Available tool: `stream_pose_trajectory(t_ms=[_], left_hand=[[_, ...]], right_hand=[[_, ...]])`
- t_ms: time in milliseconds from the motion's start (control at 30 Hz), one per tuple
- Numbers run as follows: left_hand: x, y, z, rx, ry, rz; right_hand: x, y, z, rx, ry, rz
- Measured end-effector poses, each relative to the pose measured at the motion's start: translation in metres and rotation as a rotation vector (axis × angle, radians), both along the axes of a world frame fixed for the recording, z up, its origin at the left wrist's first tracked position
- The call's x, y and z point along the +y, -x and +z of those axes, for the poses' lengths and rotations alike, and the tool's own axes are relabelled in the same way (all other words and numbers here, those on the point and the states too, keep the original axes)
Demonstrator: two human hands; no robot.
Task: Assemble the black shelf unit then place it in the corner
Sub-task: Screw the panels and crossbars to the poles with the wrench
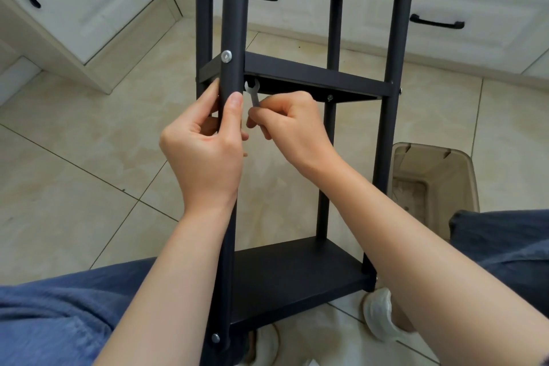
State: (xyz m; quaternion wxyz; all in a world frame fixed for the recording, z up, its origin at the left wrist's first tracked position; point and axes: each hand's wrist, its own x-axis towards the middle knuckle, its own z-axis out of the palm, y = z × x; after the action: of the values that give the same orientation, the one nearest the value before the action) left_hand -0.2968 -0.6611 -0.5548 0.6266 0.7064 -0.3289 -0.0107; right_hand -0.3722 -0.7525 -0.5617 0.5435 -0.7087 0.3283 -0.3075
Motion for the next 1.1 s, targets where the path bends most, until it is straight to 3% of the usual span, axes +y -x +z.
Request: stream_pose_trajectory(t_ms=[767, 1100], left_hand=[[0.0, 0.001, -0.002, 0.027, -0.024, 0.008], [-0.002, 0.003, -0.001, 0.039, -0.024, -0.009]], right_hand=[[-0.002, -0.008, 0.004, 0.033, 0.057, -0.001], [-0.001, -0.015, -0.006, -0.032, 0.1, -0.118]])
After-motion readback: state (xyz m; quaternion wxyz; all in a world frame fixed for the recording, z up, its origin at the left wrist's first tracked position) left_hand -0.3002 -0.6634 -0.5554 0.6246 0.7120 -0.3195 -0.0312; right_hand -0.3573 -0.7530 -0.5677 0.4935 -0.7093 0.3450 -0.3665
